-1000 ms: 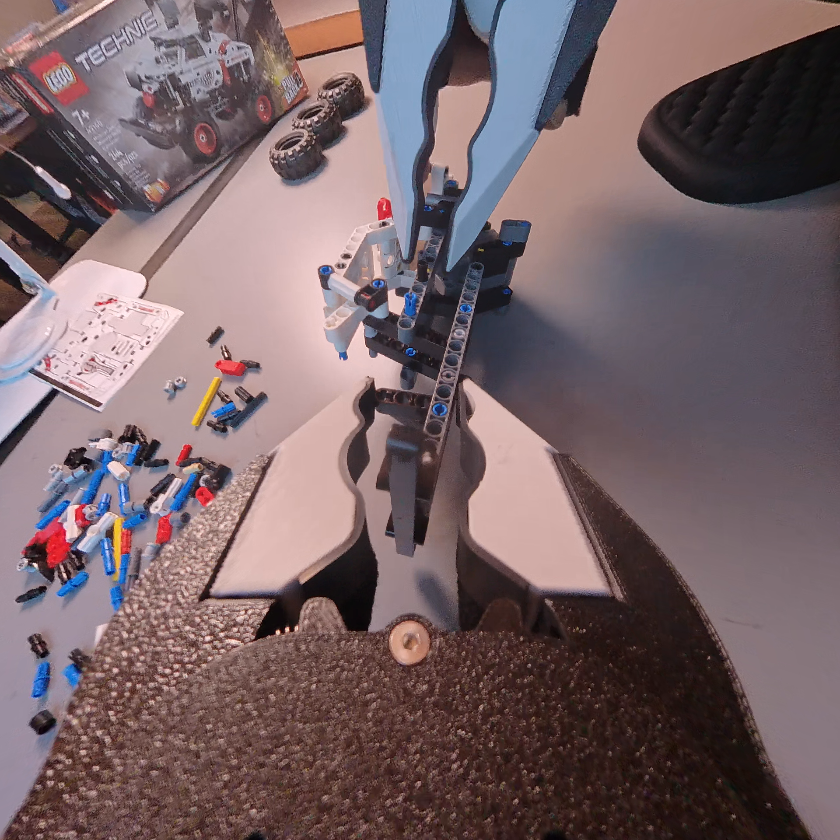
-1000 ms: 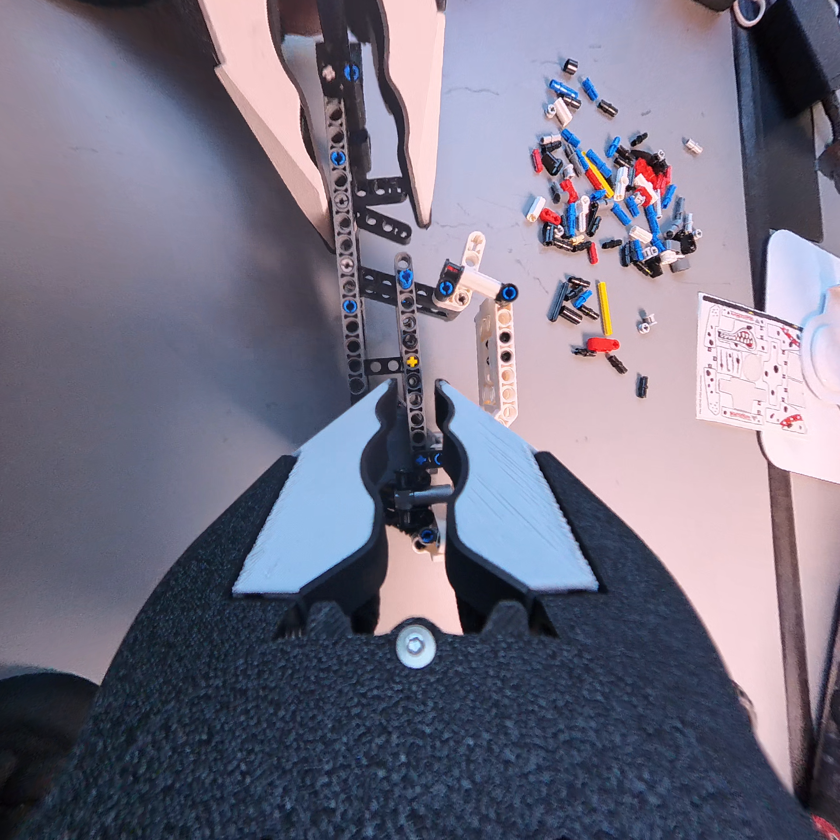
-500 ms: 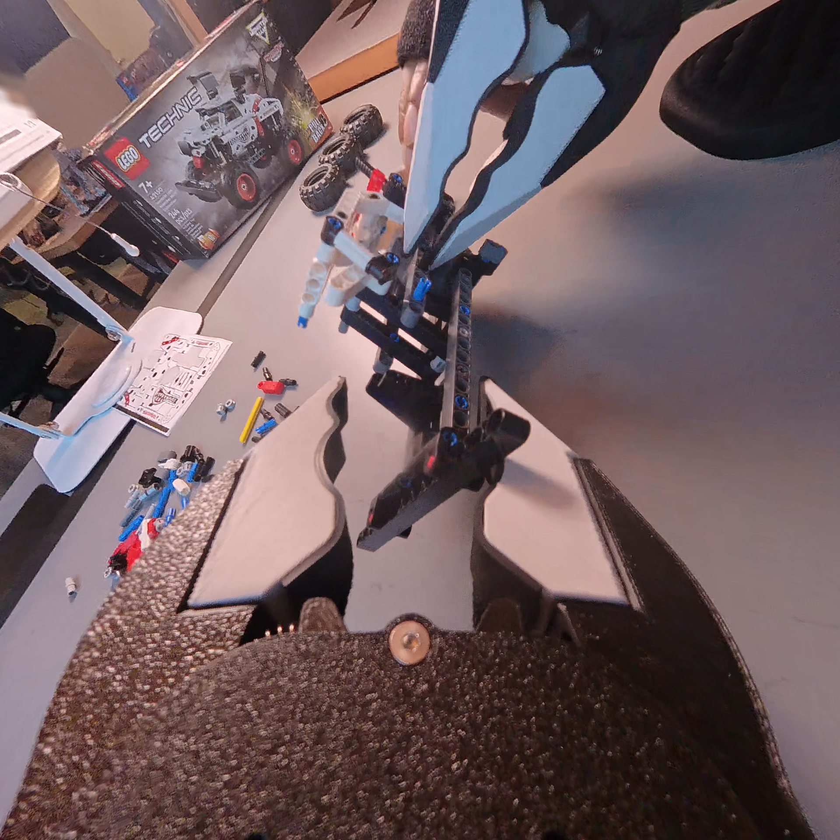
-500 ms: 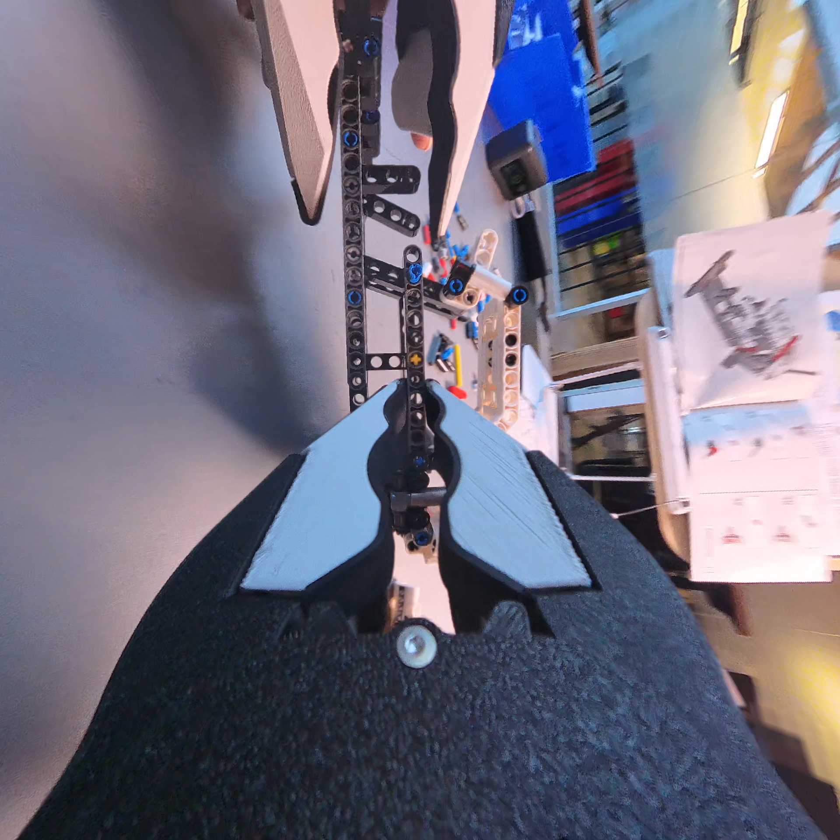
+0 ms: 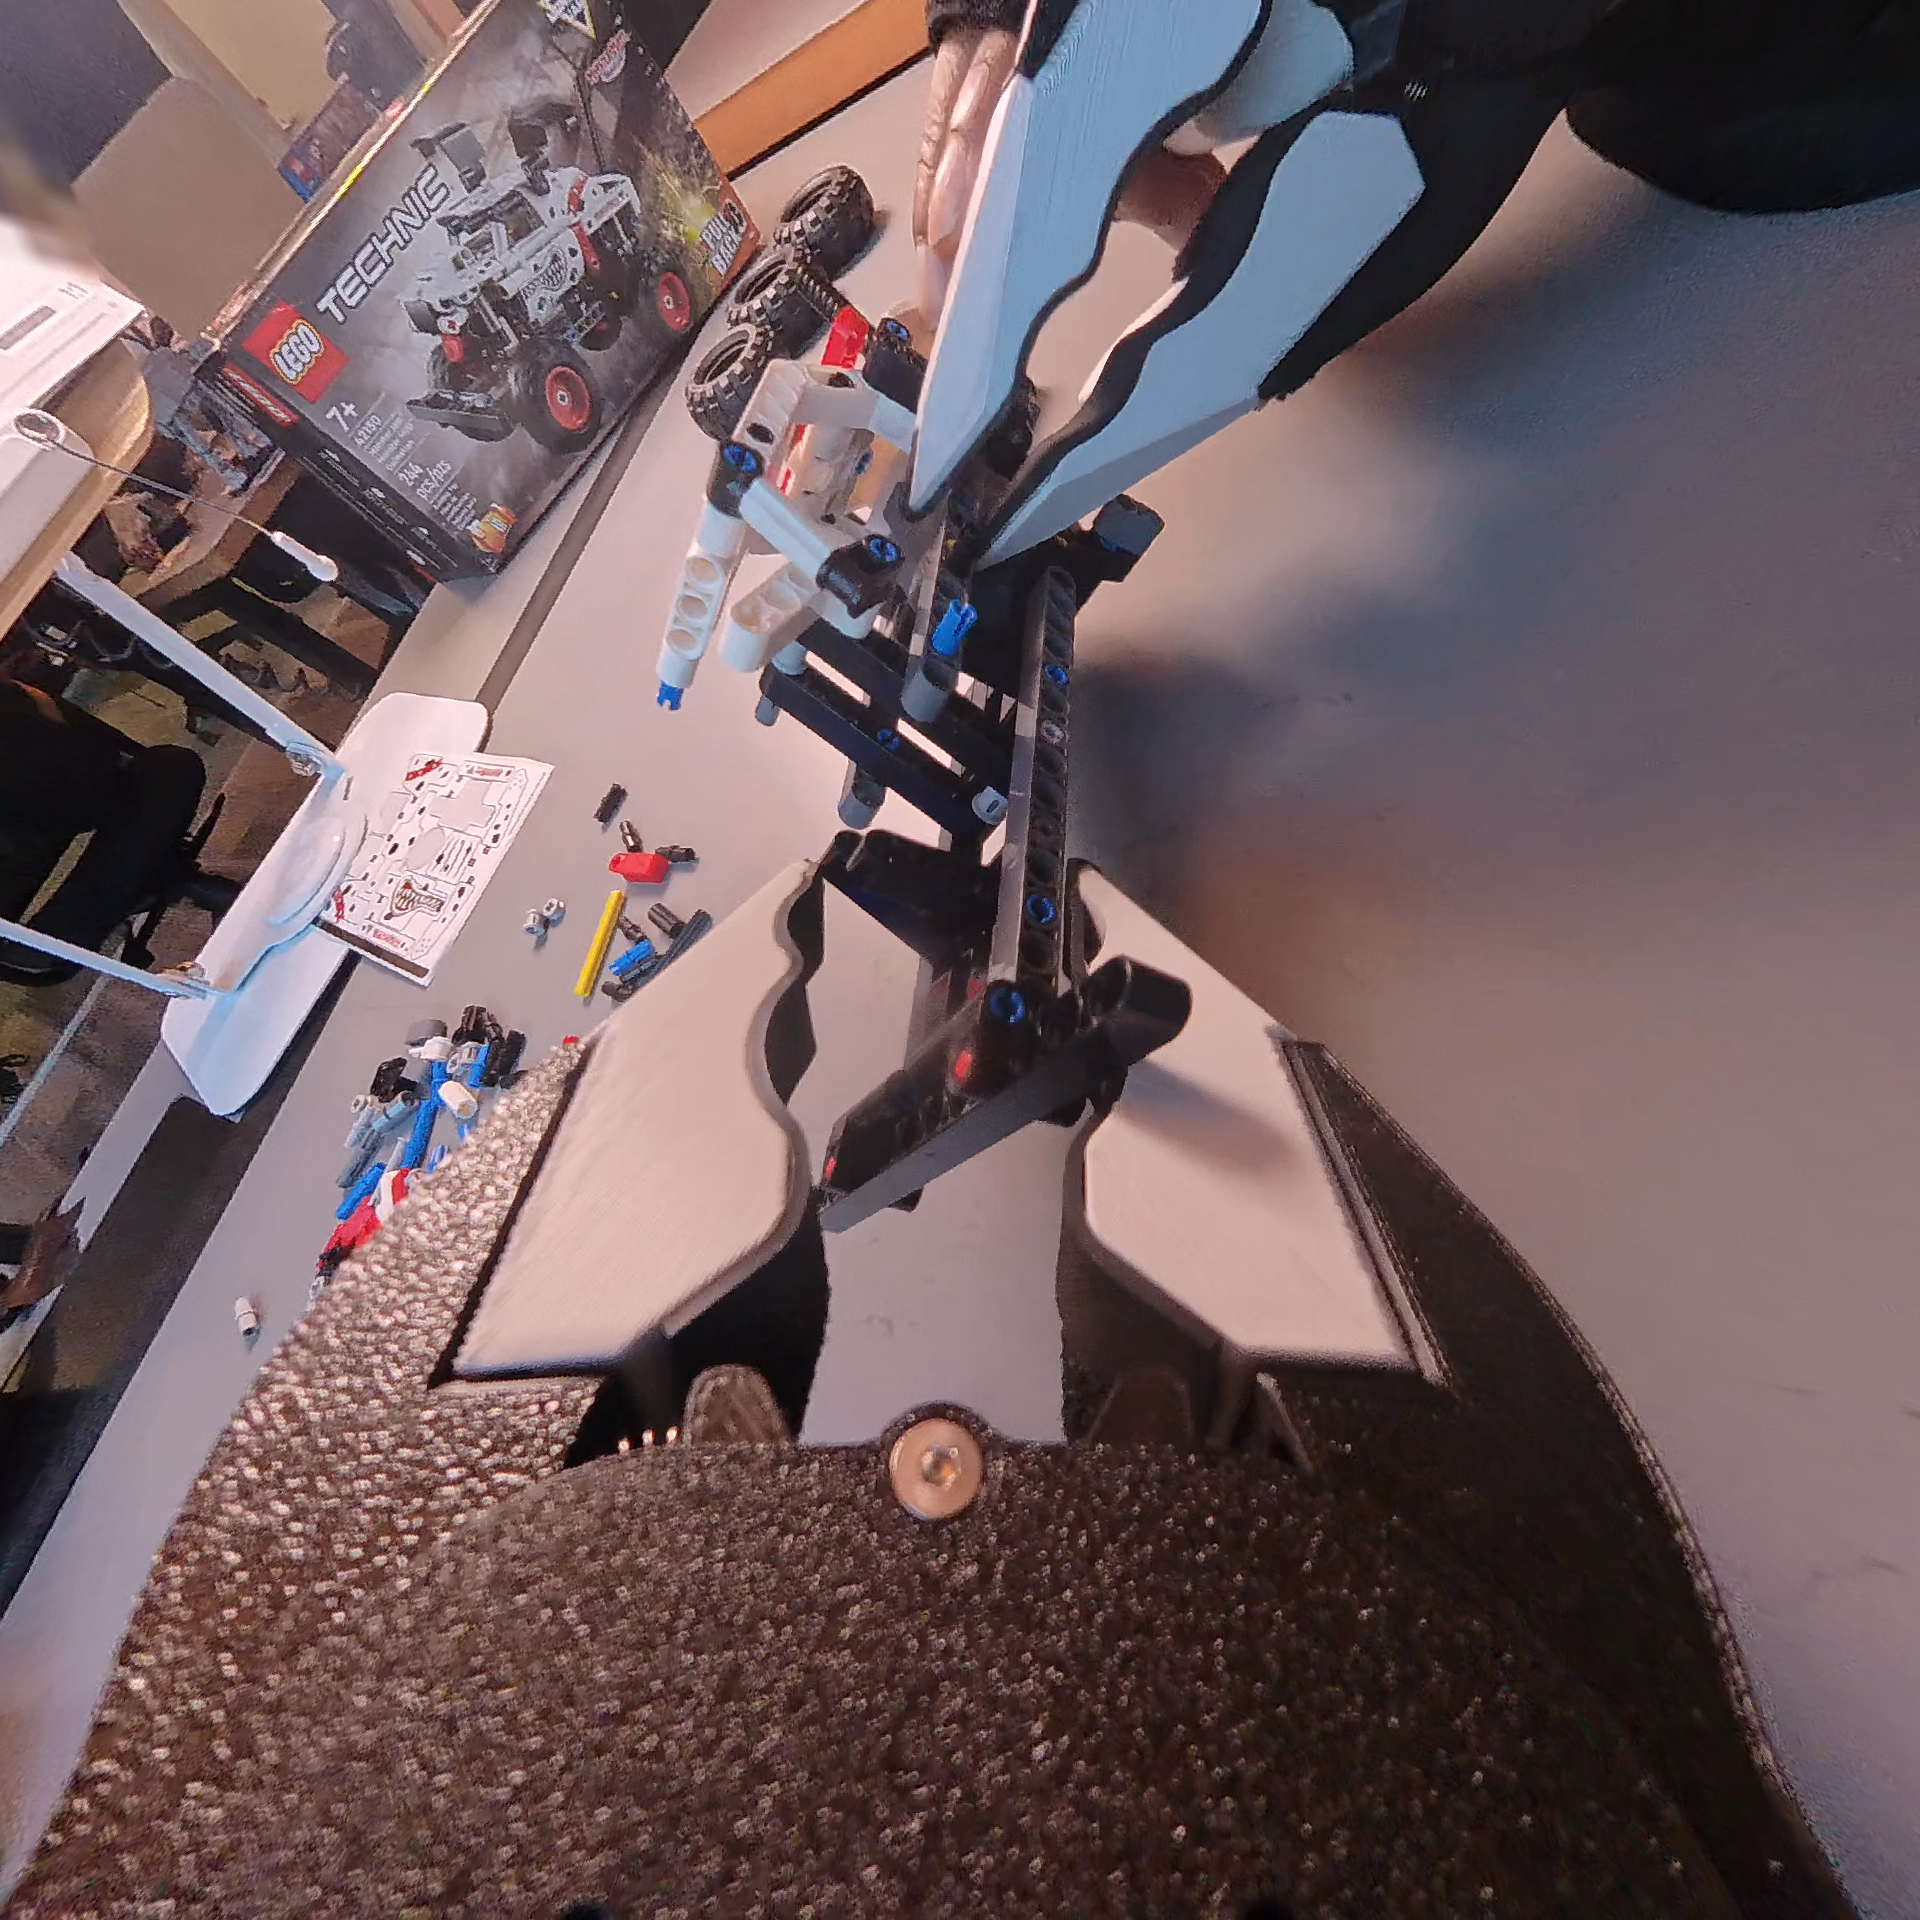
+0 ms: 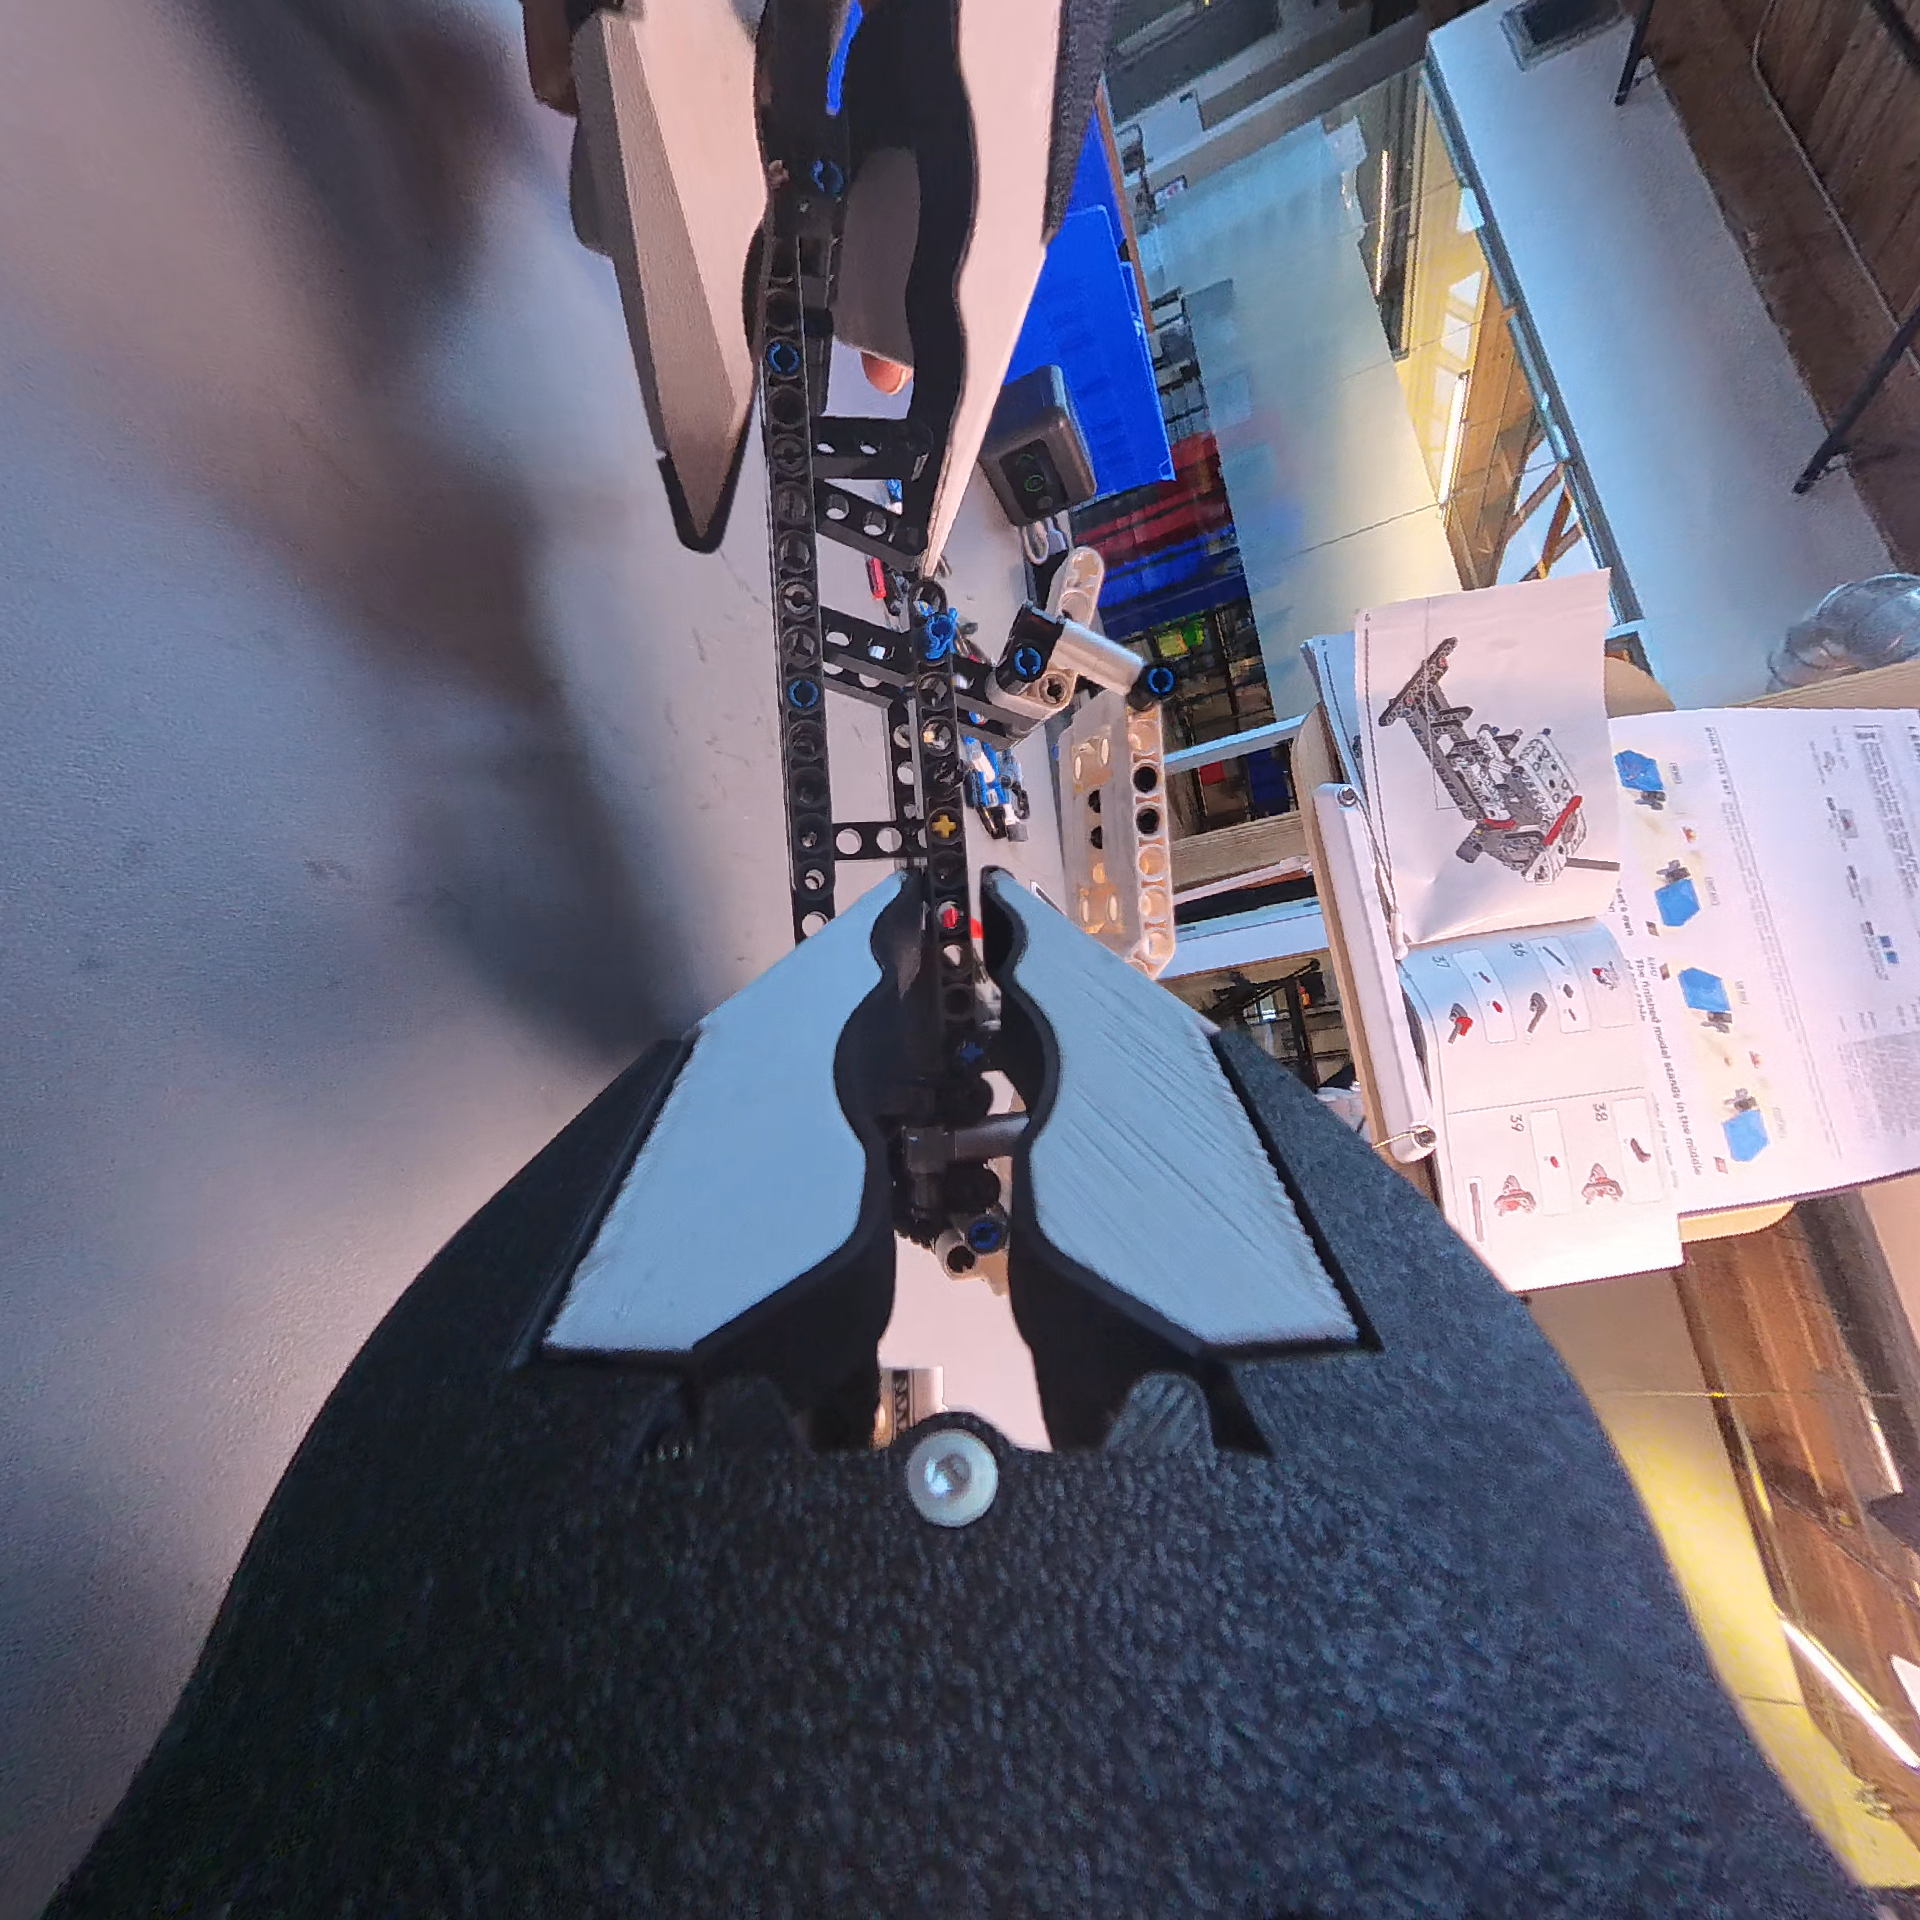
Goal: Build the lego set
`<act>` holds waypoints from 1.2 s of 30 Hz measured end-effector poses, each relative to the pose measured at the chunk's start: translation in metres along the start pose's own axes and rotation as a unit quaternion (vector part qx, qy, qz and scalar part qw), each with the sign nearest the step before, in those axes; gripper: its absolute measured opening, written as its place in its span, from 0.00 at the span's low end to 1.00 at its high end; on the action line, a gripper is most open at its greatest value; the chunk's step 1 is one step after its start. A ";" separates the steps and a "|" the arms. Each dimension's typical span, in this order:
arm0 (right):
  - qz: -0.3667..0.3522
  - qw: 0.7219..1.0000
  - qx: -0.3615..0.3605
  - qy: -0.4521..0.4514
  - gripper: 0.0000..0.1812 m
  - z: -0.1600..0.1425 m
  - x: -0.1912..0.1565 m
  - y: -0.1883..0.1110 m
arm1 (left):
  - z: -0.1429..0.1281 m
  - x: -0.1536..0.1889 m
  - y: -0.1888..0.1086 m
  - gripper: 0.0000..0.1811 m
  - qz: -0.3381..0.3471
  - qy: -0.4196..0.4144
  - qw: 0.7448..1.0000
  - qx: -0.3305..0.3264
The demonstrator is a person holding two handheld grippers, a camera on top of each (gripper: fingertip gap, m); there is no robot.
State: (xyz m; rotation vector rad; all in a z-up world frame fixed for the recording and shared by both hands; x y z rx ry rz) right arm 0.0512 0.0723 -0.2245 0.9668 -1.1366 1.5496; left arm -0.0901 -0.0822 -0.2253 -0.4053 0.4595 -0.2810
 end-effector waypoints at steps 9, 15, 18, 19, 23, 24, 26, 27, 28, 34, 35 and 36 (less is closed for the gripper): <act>0.018 1.000 0.002 0.023 0.04 0.001 0.002 -0.002 | 0.000 -0.001 -0.001 0.24 0.007 0.006 1.000 -0.001; 0.013 1.000 -0.001 0.005 0.04 0.003 0.001 -0.003 | -0.002 -0.002 -0.001 0.25 0.000 -0.004 1.000 0.003; 0.011 1.000 -0.003 -0.002 0.04 0.004 0.000 -0.003 | -0.003 -0.003 0.000 0.24 -0.004 -0.012 1.000 0.001; 0.010 1.000 -0.003 -0.002 0.04 0.004 0.000 -0.003 | -0.003 -0.003 0.000 0.24 -0.005 -0.015 1.000 0.001; 0.015 1.000 -0.003 0.024 0.04 0.002 0.002 -0.003 | -0.003 -0.005 0.000 0.23 -0.009 -0.027 1.000 0.003; 0.020 0.999 -0.003 0.043 0.04 0.001 0.004 -0.002 | -0.002 -0.006 -0.001 0.22 -0.012 -0.037 0.999 0.005; 0.037 0.995 -0.002 0.091 0.04 -0.001 0.009 0.000 | -0.001 -0.009 -0.002 0.22 -0.025 -0.066 0.997 0.009; 0.048 0.992 0.001 0.114 0.05 -0.001 0.012 0.000 | -0.001 -0.011 -0.002 0.22 -0.036 -0.086 0.996 0.009; 0.062 0.989 0.003 0.133 0.06 -0.002 0.015 0.001 | -0.002 -0.013 -0.002 0.21 -0.047 -0.107 0.993 0.010; 0.133 0.962 0.020 0.236 0.04 -0.007 0.028 0.004 | -0.008 -0.023 -0.003 0.16 -0.119 -0.226 0.967 0.010; 0.136 0.957 0.024 0.254 0.04 -0.007 0.032 0.003 | -0.009 -0.023 -0.003 0.16 -0.122 -0.230 0.966 0.003; 0.141 0.953 0.025 0.268 0.04 -0.008 0.036 0.002 | -0.011 -0.023 -0.002 0.15 -0.125 -0.231 0.965 -0.004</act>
Point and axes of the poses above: each gripper's, where its closed fingertips meet, y out along the fingers, z out of its top, x = y × z across the jaws, the point moved 10 cm from there along -y, back along the fingers, and after that the axes turned 7 degrees about -y, right-handed, at the moved point
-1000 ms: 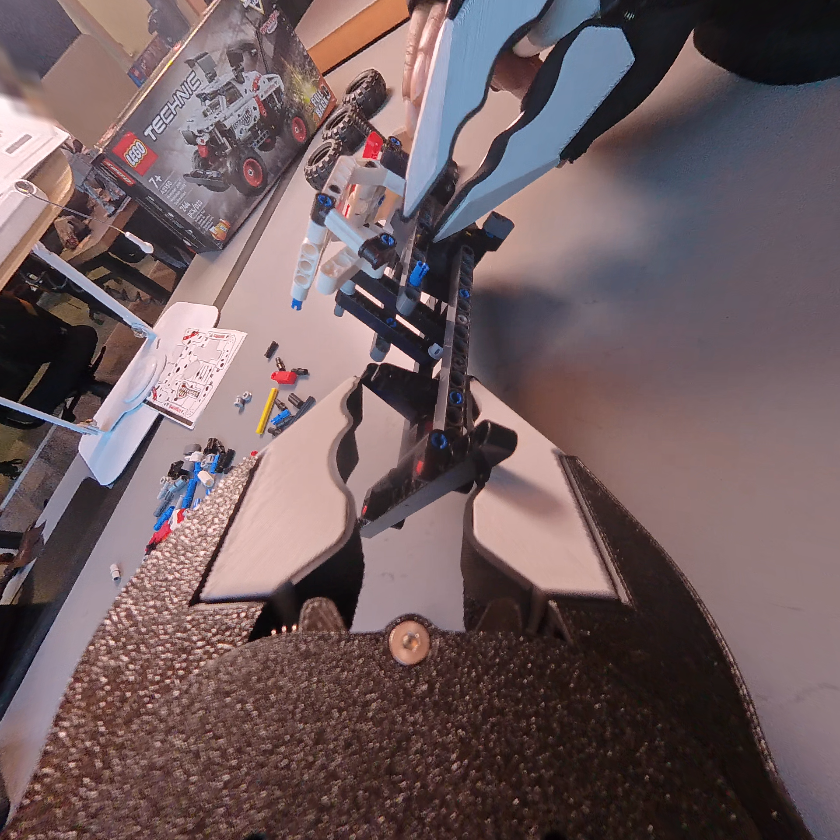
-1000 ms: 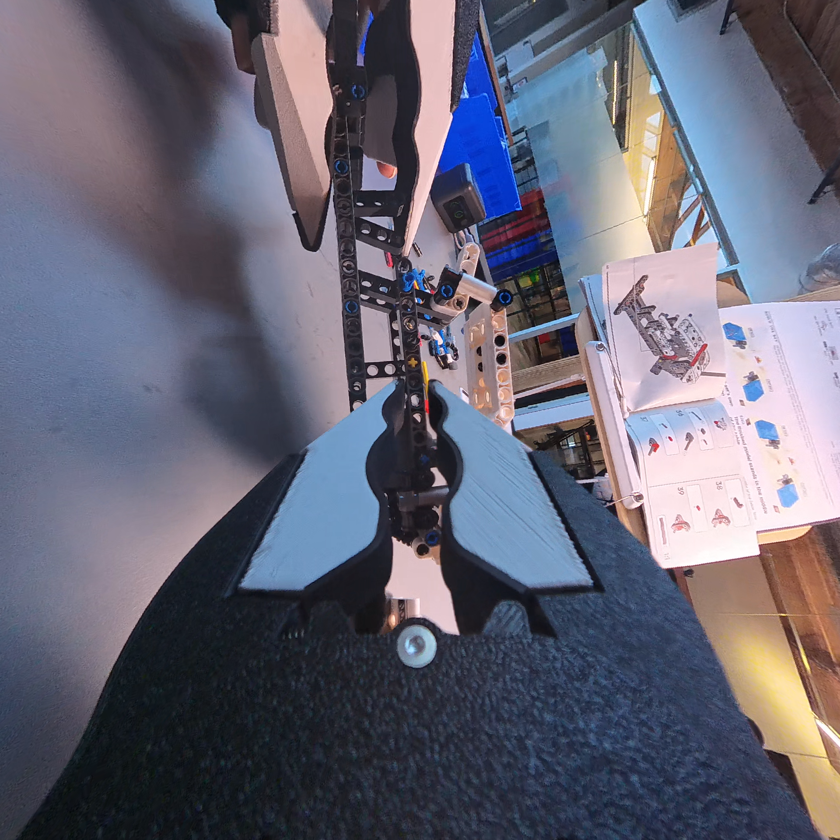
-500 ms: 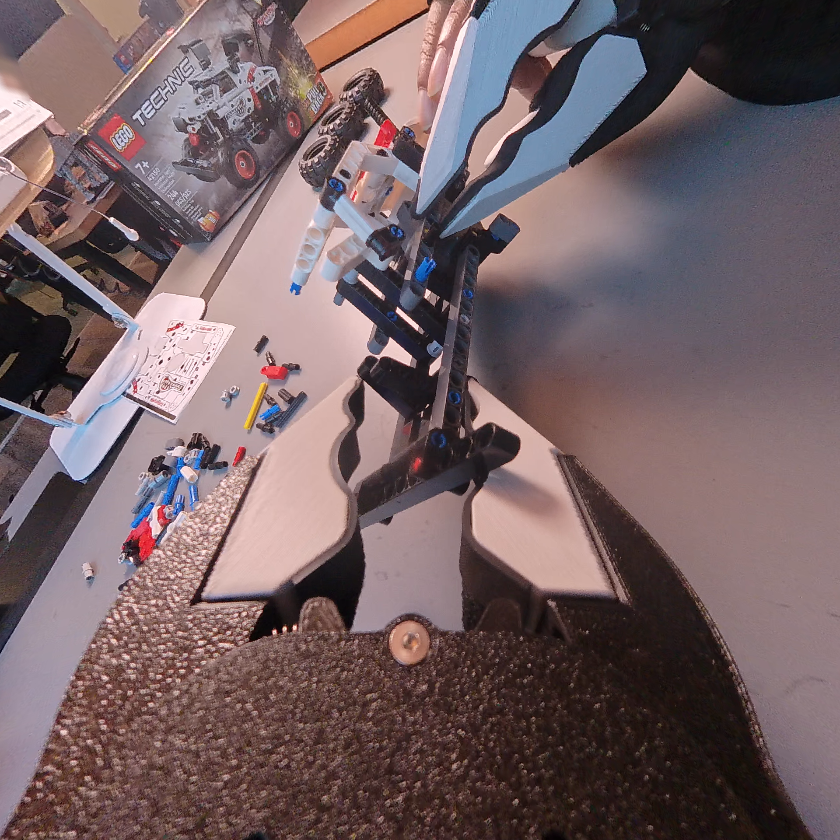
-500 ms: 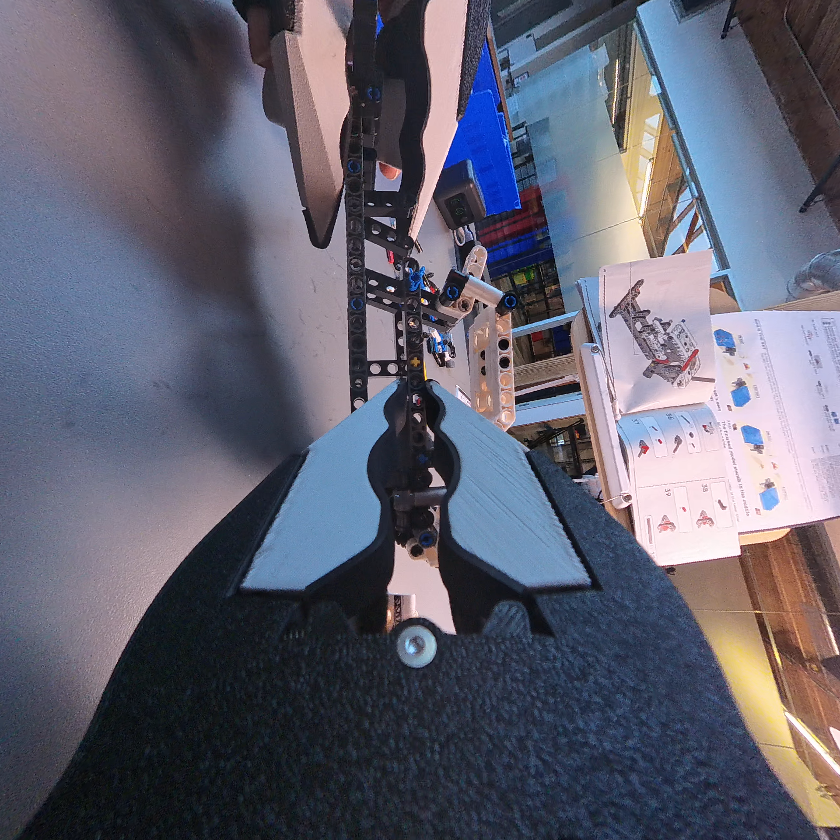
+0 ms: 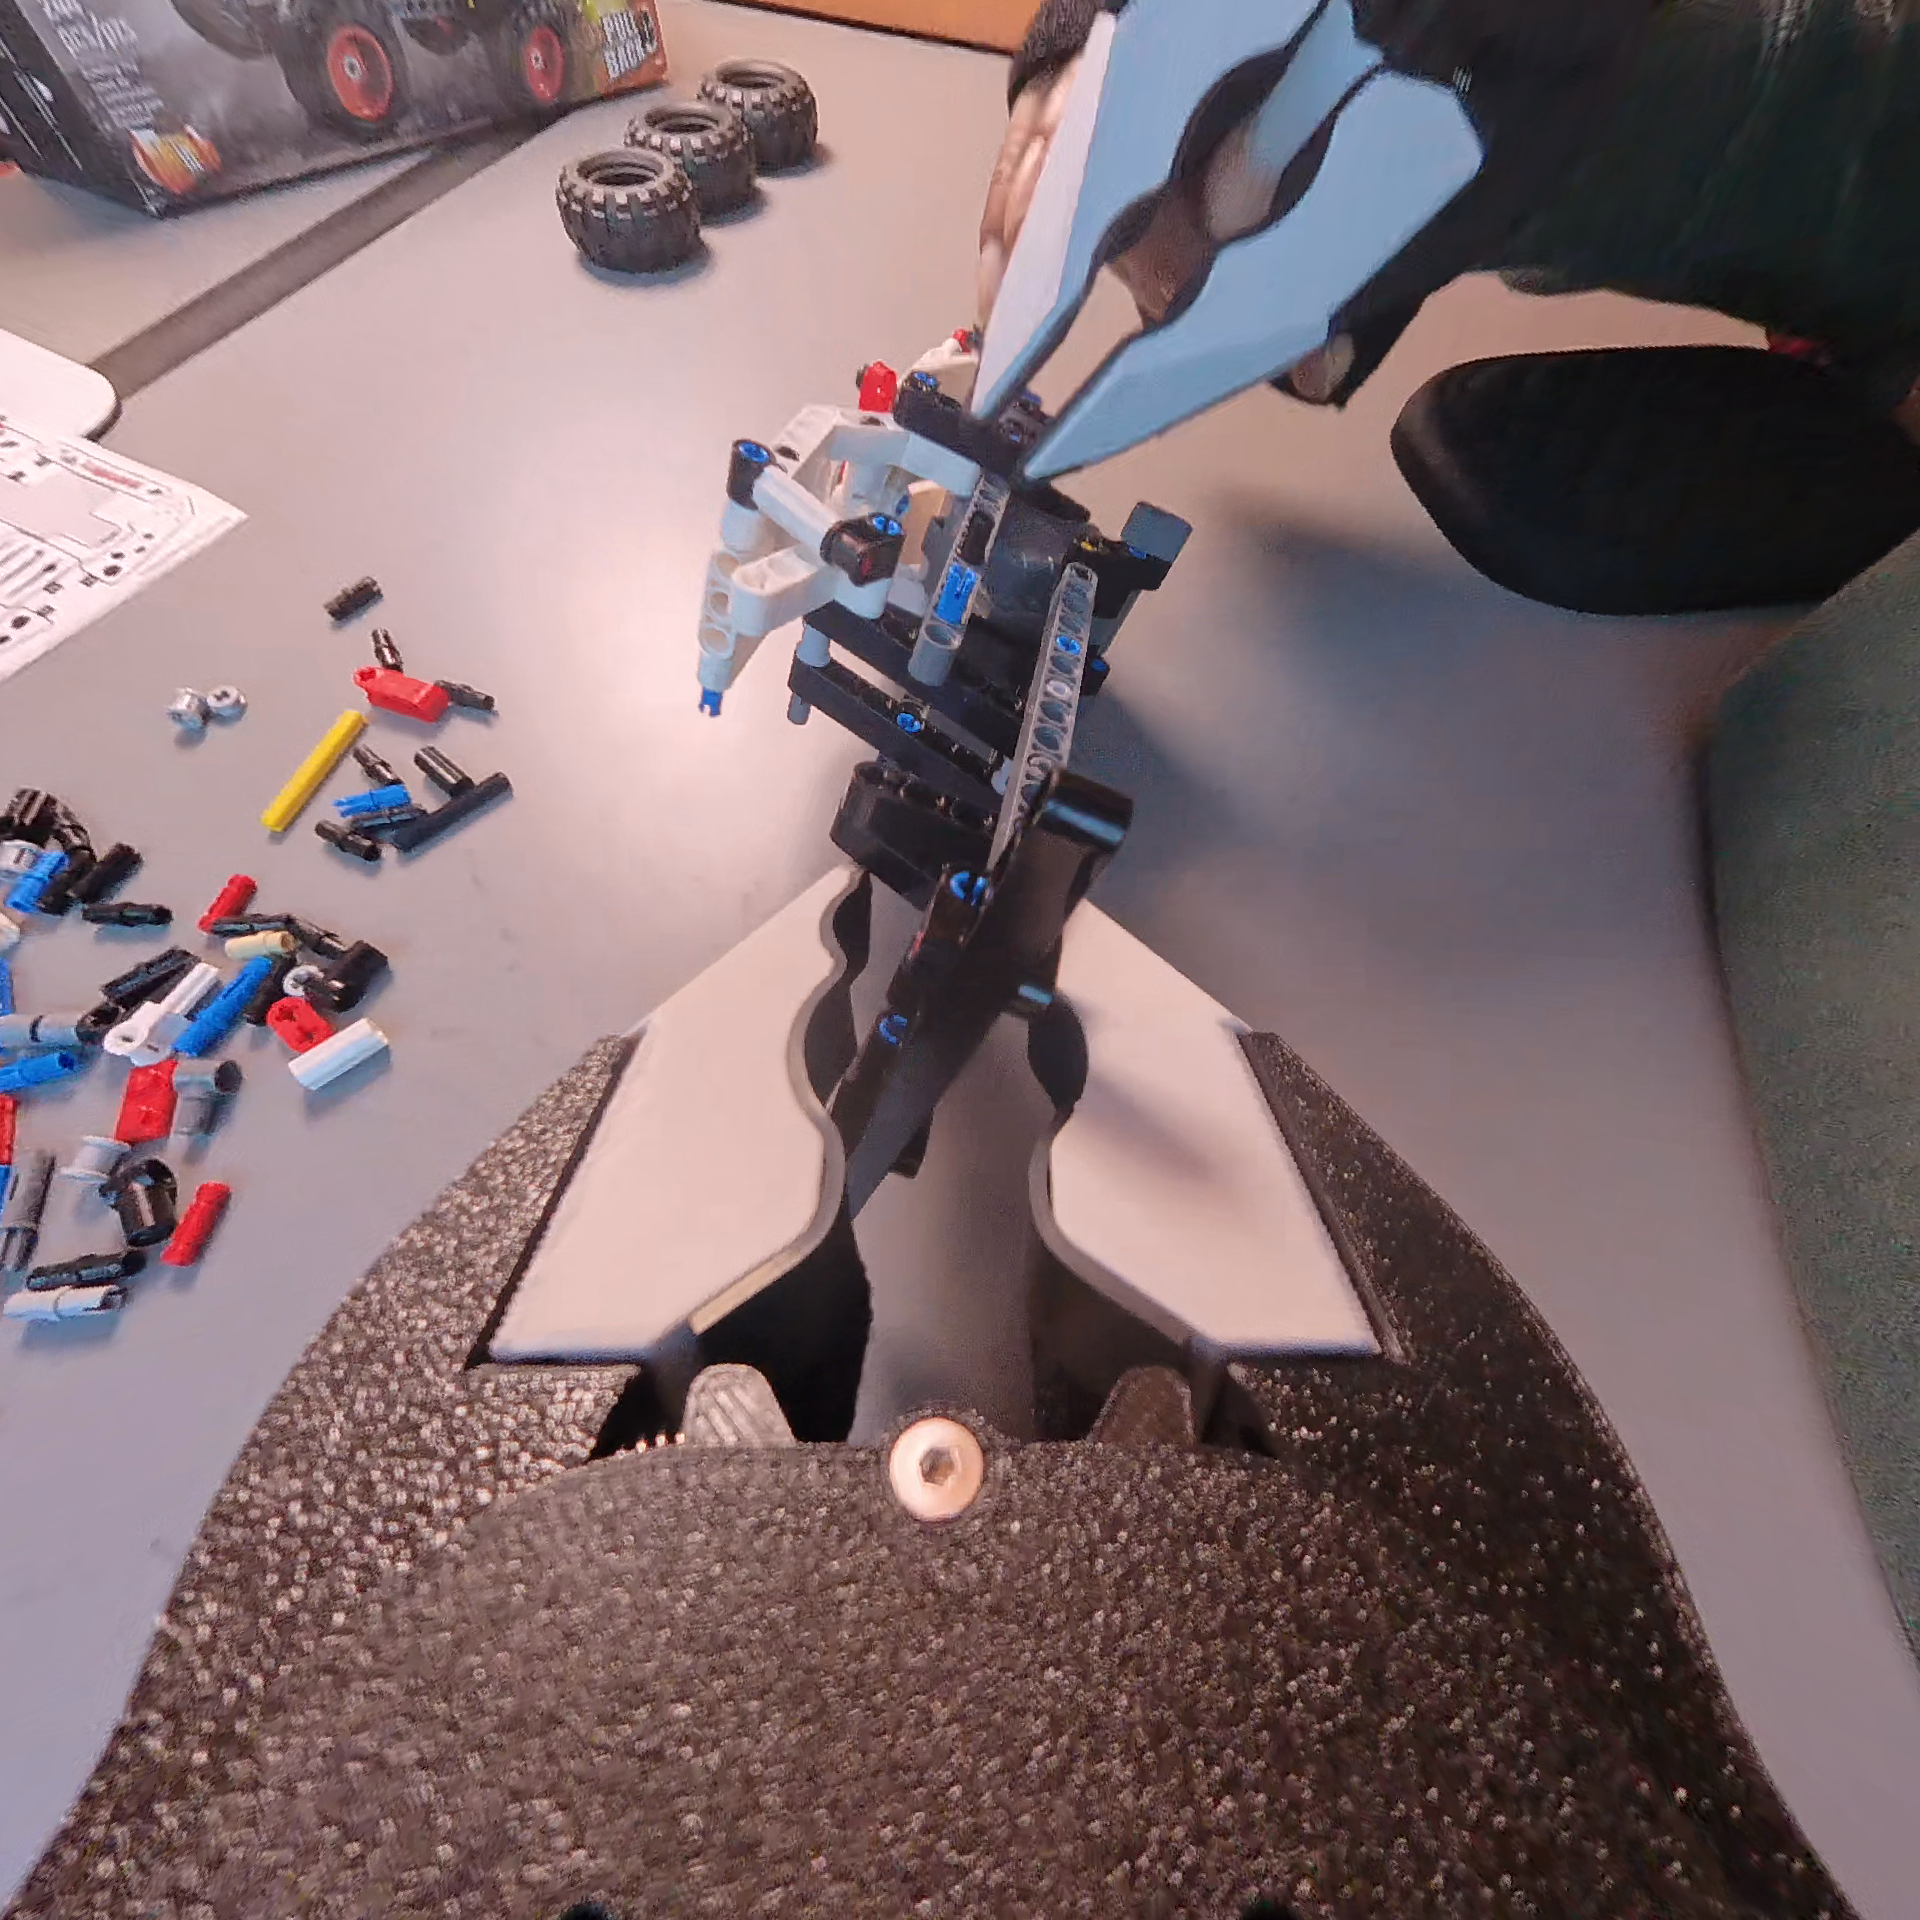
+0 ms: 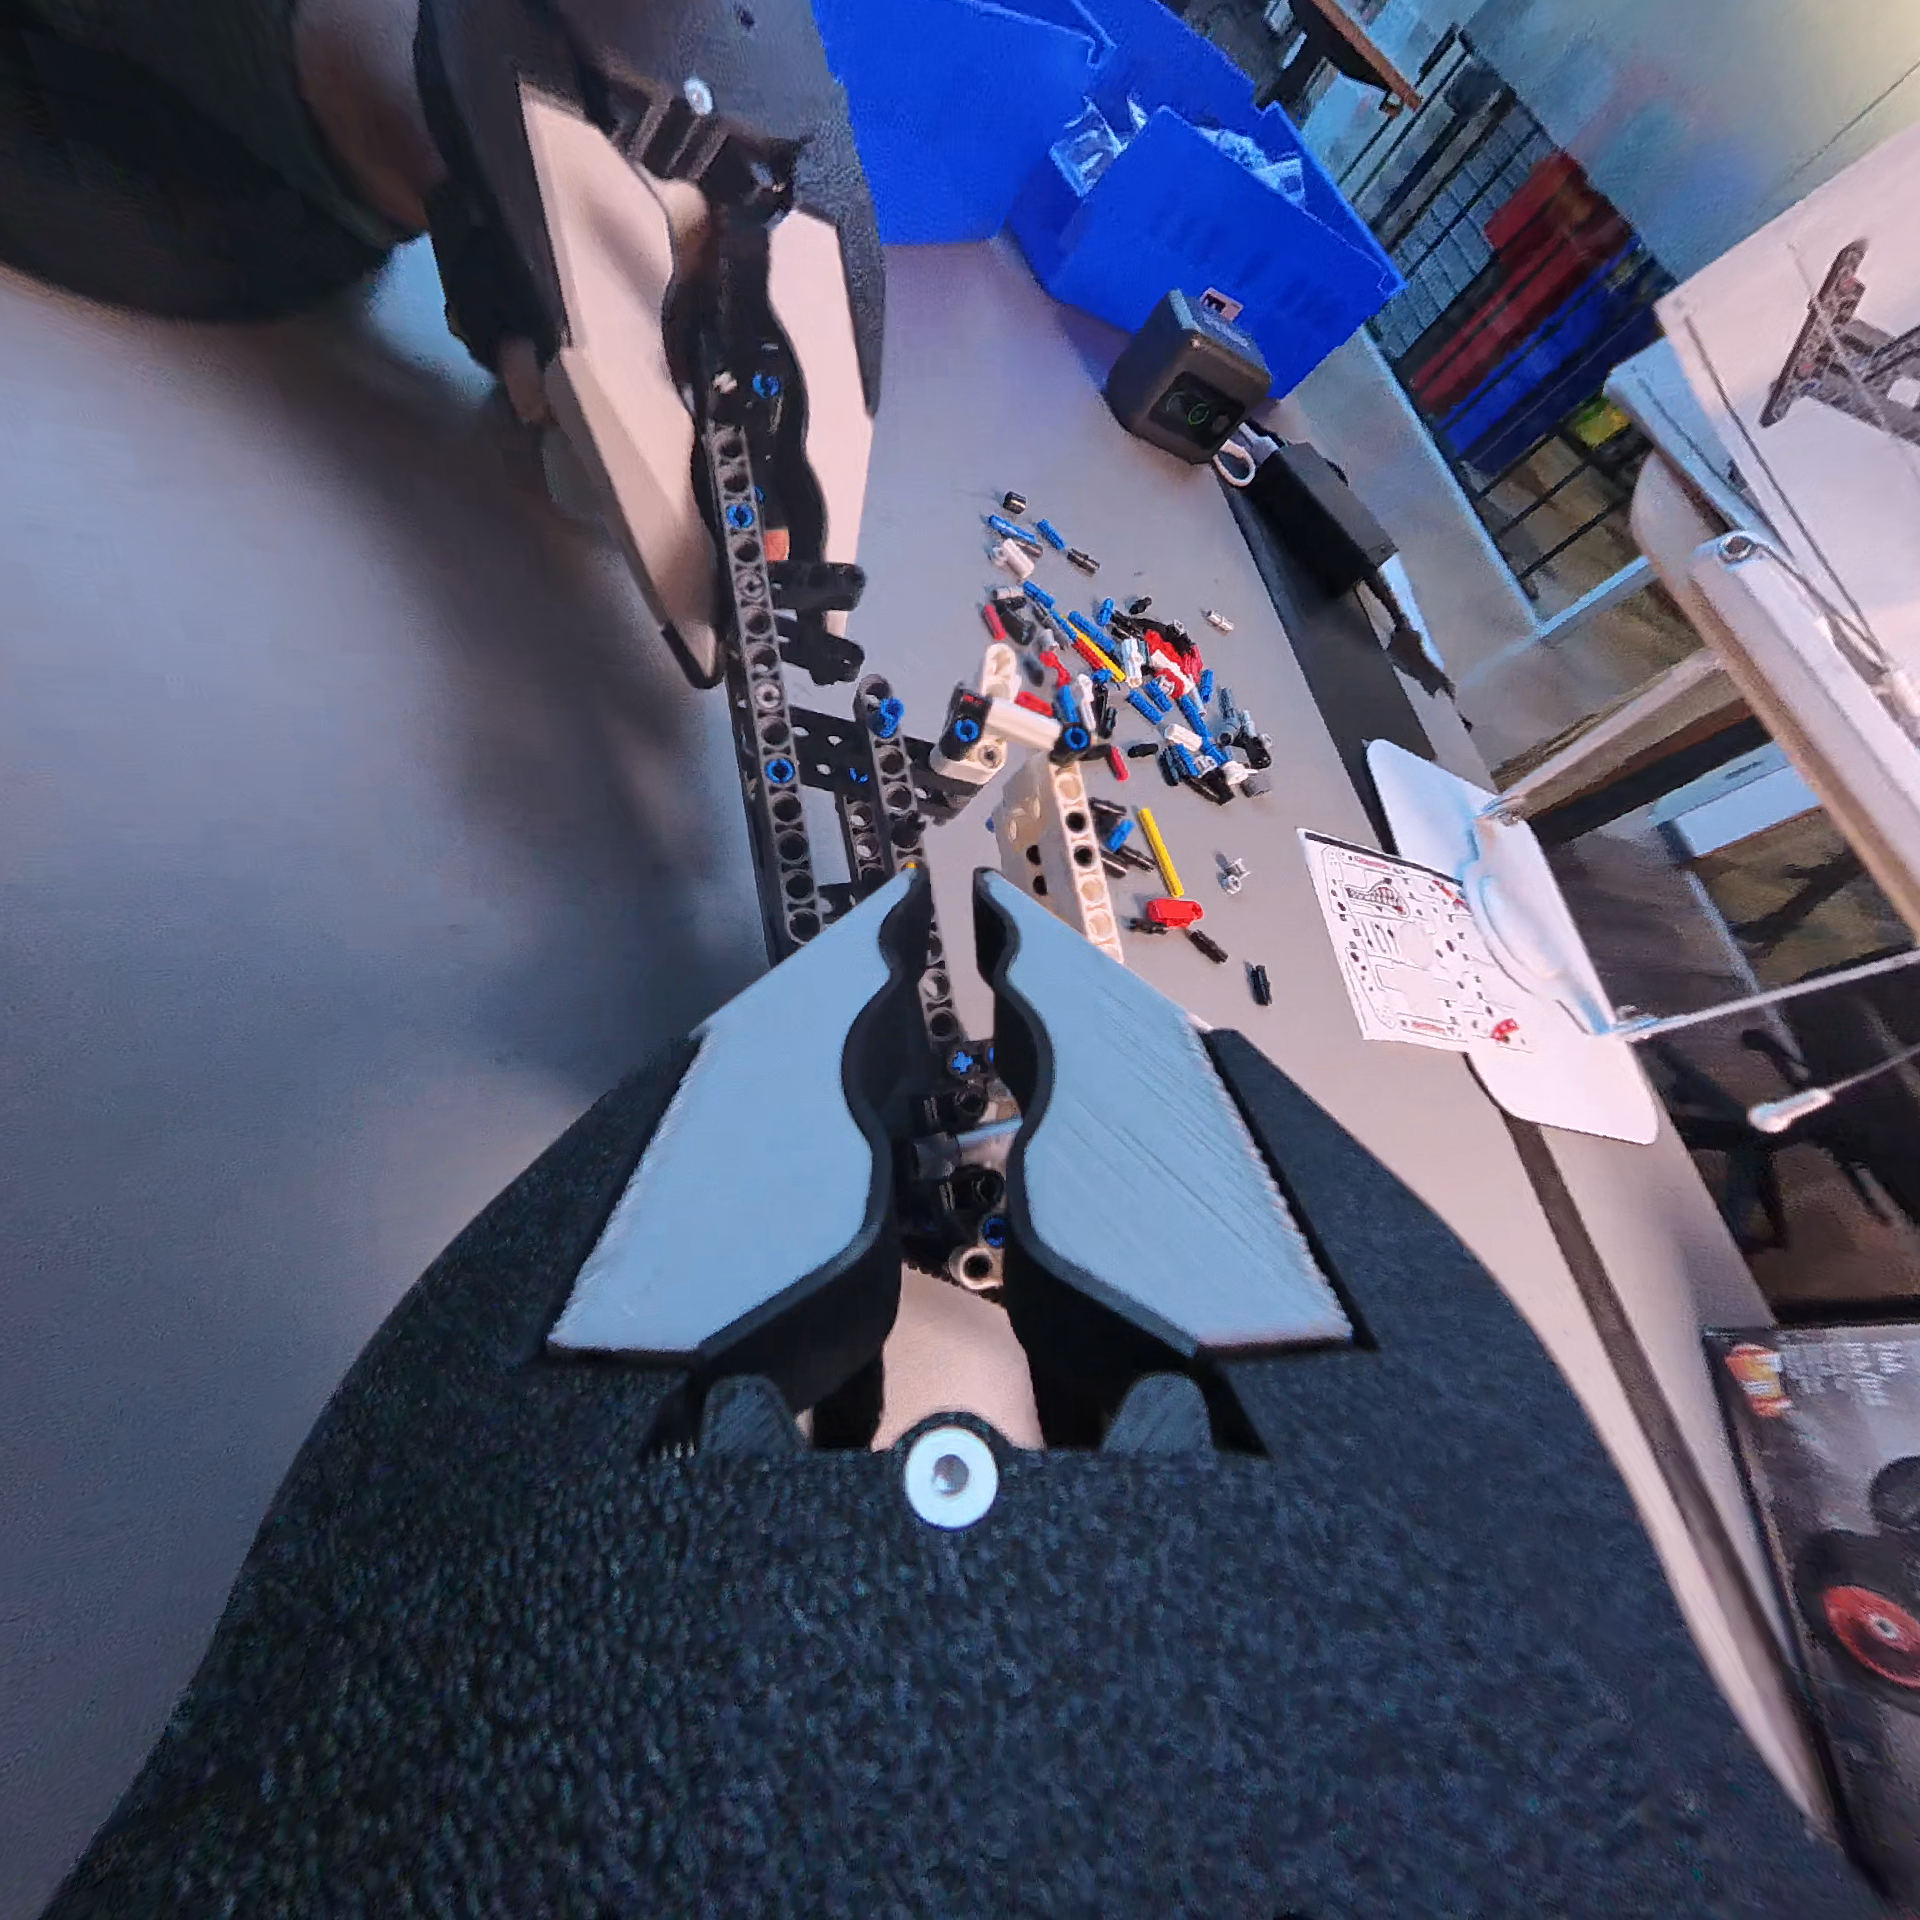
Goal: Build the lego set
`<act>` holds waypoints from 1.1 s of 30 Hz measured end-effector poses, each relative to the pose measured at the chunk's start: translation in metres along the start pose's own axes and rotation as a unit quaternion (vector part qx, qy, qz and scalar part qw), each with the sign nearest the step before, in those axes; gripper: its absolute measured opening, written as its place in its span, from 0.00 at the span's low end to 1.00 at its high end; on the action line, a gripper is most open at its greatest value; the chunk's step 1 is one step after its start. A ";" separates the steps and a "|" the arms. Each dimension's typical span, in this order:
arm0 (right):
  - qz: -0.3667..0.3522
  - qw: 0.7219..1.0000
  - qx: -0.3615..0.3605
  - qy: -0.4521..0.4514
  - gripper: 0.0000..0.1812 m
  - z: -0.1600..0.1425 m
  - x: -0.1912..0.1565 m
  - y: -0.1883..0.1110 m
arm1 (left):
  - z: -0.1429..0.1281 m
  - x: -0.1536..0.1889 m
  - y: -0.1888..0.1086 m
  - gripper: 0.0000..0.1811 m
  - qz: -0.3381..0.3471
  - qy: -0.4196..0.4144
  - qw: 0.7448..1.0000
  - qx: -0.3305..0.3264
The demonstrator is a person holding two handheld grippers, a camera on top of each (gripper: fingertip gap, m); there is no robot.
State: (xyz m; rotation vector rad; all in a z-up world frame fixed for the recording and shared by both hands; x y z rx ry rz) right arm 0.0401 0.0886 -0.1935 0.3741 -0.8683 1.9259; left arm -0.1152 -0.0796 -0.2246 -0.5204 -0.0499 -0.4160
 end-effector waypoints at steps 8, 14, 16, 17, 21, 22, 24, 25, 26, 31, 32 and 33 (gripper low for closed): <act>0.045 0.998 -0.026 0.046 0.08 -0.002 0.011 -0.007 | -0.006 0.001 0.006 0.13 -0.007 0.007 0.999 -0.043; 0.078 0.994 -0.051 0.054 0.10 -0.001 0.010 -0.004 | -0.005 0.001 0.002 0.19 -0.006 0.003 1.000 -0.025; 0.081 0.994 -0.058 0.052 0.10 -0.001 0.011 -0.002 | -0.003 0.001 0.000 0.21 -0.009 0.004 1.000 -0.012; 0.084 0.993 -0.059 0.052 0.10 0.001 0.011 -0.001 | -0.002 0.002 0.000 0.21 -0.011 0.005 1.000 -0.007; 0.104 0.992 -0.062 0.043 0.09 0.011 0.011 0.007 | -0.001 0.004 0.001 0.19 -0.006 0.016 1.000 -0.005; 0.111 0.991 -0.064 0.040 0.08 0.013 0.011 0.010 | -0.001 0.004 0.001 0.19 -0.005 0.018 1.000 -0.005; 0.129 0.989 -0.067 0.041 0.06 0.017 0.010 0.017 | 0.000 0.005 0.001 0.19 -0.001 0.021 1.000 -0.006; 0.130 0.988 -0.071 0.039 0.05 0.017 0.011 0.020 | 0.000 0.005 0.001 0.19 0.001 0.023 1.000 -0.007; 0.135 0.987 -0.077 0.036 0.04 0.017 0.011 0.023 | 0.000 0.006 0.001 0.19 0.003 0.026 1.000 -0.008; 0.155 0.983 -0.090 0.041 0.02 0.017 0.013 0.026 | -0.001 0.006 0.000 0.19 0.007 0.031 0.999 -0.009; 0.157 0.983 -0.090 0.040 0.02 0.017 0.013 0.026 | -0.001 0.006 0.000 0.19 0.007 0.031 0.999 -0.009; 0.158 0.983 -0.090 0.040 0.02 0.017 0.013 0.026 | -0.001 0.006 0.000 0.19 0.006 0.030 0.999 -0.010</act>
Point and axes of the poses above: each gripper's, where its closed fingertips meet, y out along the fingers, z out of its top, x = y × z across the jaws, the point moved 10 cm from there along -y, back along the fingers, and after that the axes turned 7 degrees about -y, right-handed, at the moved point
